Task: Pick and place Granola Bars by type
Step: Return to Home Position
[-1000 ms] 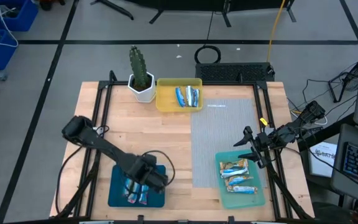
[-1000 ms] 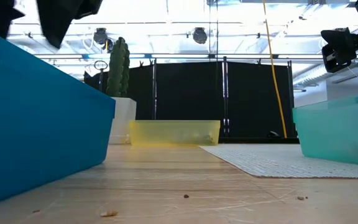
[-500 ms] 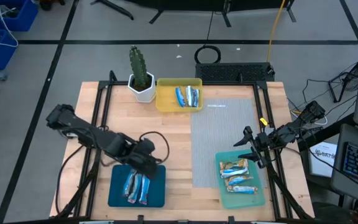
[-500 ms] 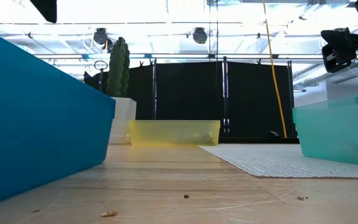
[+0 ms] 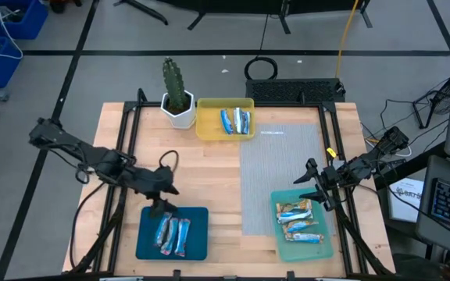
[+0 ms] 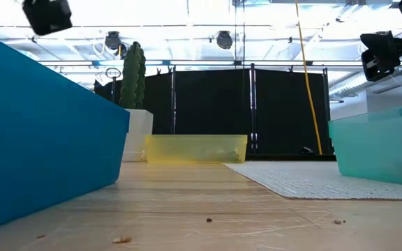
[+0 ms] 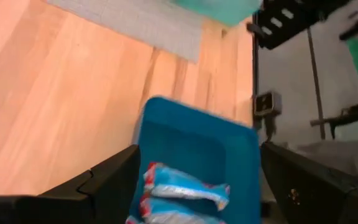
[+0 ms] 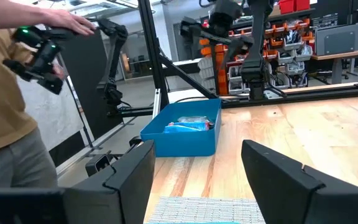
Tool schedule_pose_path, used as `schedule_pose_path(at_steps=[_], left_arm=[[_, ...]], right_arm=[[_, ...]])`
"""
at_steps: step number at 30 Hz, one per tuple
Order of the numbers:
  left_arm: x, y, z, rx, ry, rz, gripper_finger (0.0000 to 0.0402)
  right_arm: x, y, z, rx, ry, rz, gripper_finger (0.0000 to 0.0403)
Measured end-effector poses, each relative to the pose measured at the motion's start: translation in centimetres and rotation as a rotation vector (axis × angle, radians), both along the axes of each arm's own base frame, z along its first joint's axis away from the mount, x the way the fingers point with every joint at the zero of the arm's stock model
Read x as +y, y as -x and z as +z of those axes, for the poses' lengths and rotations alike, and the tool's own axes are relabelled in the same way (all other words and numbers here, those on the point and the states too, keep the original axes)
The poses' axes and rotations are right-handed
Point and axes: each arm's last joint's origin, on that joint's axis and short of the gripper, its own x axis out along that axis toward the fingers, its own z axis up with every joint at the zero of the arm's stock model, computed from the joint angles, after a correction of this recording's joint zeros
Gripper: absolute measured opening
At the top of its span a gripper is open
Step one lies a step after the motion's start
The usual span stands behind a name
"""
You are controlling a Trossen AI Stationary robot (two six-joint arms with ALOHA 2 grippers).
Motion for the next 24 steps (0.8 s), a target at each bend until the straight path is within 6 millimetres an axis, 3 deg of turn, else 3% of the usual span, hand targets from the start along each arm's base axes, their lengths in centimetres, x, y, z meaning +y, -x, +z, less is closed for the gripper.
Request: schedule_pose_path(at_steps=[12,18,24], left_arm=[[2.8,6.1,-6.0,-0.05,-0.086,-0.084,0.0335],[3.6,7.6,-8.8,-0.12,-0.224,-0.189,0.0321],[4.2,8.1,-10.9,-0.258,-0.318,-0.147,0.031]], right_arm=[[0.0,0.0,0.0,0.0,0.0,0.0,0.023],[0.0,0.0,0.0,0.0,0.0,0.0,0.023],[0.0,0.0,0.0,0.0,0.0,0.0,0.0232]])
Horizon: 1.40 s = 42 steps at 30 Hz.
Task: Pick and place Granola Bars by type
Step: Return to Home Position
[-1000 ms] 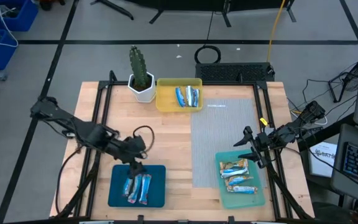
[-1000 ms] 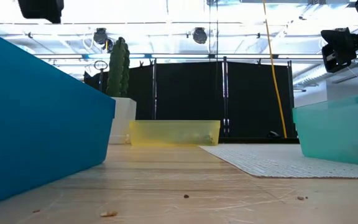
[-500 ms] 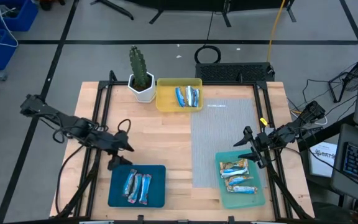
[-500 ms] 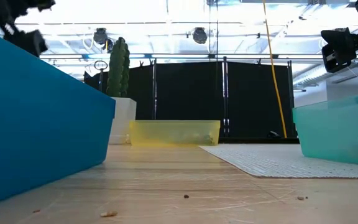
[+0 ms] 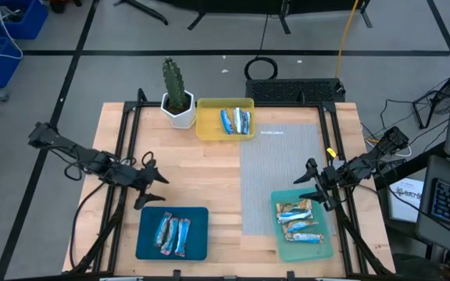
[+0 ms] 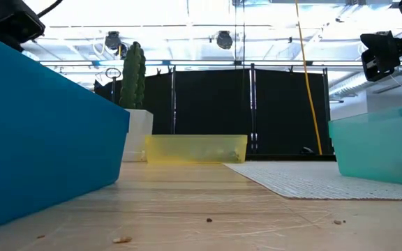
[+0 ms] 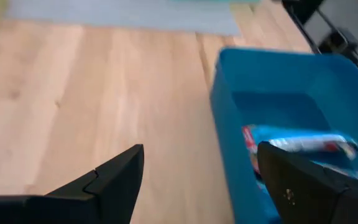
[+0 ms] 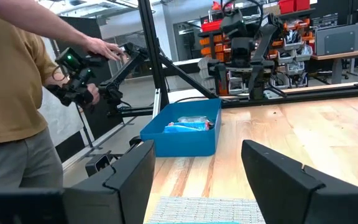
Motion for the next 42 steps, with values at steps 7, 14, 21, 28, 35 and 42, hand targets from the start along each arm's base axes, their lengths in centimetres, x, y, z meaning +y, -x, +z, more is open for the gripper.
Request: schedule_pose_path(at_steps=[7,14,21,28,35,42], left_arm=[[0.5,0.2,-1.2,-0.154,-0.044,0.052,0.031],[1.4,0.5,-2.4,-0.21,-0.025,0.126,0.0307],[2.1,0.7,-2.6,-0.252,-0.043,0.14,0.0302],[2.8,1.0,-2.1,-0.31,-0.083,0.177,0.0309],[3.0,1.1,-2.4,-0.349,-0.068,0.152,0.0308],[3.4,1.0,-2.4,-0.34,-0.085,0.194,0.0304]], right_arm=[[0.0,0.0,0.0,0.0,0.0,0.0,0.0233],[0.0,0.0,0.0,0.0,0.0,0.0,0.0229],[0.0,0.0,0.0,0.0,0.0,0.0,0.0233],[0.0,0.0,0.0,0.0,0.0,0.0,0.0229],[0.0,0.0,0.0,0.0,0.0,0.0,0.0227],[0.0,0.0,0.0,0.0,0.0,0.0,0.023]])
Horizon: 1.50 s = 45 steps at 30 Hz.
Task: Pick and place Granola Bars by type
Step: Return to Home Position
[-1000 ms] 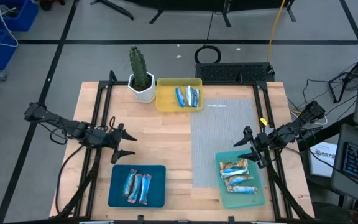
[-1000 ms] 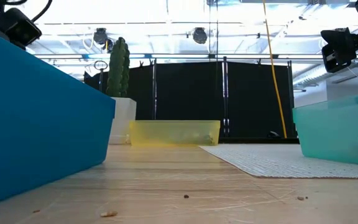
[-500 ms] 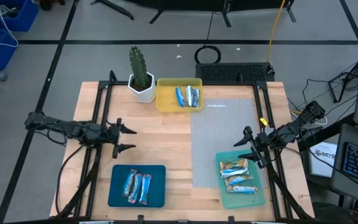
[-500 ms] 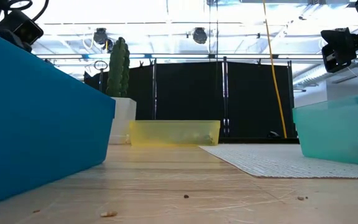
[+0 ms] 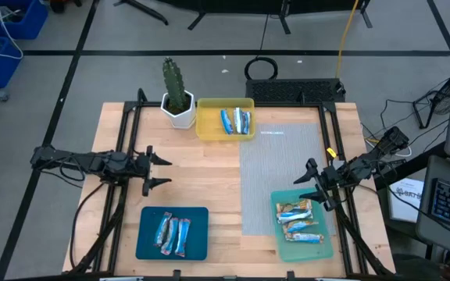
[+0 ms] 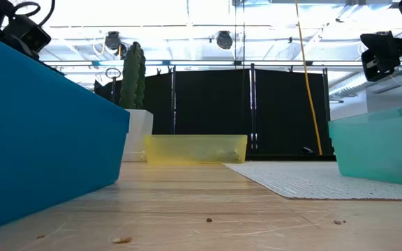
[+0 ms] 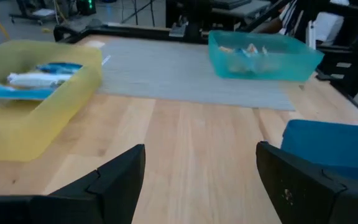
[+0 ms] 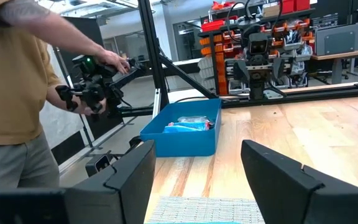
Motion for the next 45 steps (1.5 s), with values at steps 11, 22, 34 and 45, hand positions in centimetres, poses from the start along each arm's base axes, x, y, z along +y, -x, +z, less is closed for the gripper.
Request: schedule_pose_path(at_steps=[11,22,34,45], left_arm=[[0.3,-0.8,-1.3,0.155,0.053,0.049,0.0315],[0.3,-1.3,-2.4,0.276,0.044,0.064,0.0308],[0.4,-0.4,-0.6,0.073,0.072,0.055,0.0302],[0.5,0.8,1.2,-0.164,0.105,0.041,0.0311]], right_arm=[[0.0,0.0,0.0,0.0,0.0,0.0,0.0228],[0.0,0.0,0.0,0.0,0.0,0.0,0.0227],[0.0,0.0,0.0,0.0,0.0,0.0,0.0228],[0.0,0.0,0.0,0.0,0.0,0.0,0.023]])
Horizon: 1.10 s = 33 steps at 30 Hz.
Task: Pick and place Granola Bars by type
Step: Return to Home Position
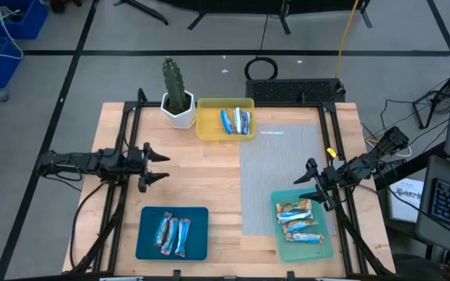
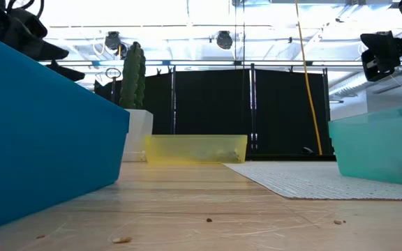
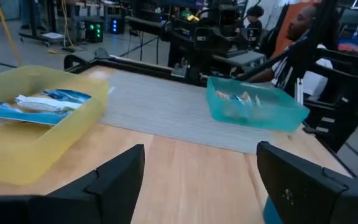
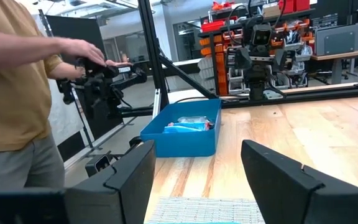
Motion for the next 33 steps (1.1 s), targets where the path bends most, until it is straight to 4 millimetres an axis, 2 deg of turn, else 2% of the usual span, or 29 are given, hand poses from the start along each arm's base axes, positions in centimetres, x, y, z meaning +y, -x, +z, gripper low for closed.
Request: schedule_pose_path(at_steps=[3,33], left_arm=[[0.03,0.12,-0.29,0.054,-0.005,-0.003,0.0312],[-0.43,0.19,-0.27,0.055,-0.004,-0.068,0.0322]], right_arm=[[0.0,0.0,0.0,0.0,0.0,0.0,0.0228],[0.0,0.0,0.0,0.0,0.0,-0.001,0.0227]])
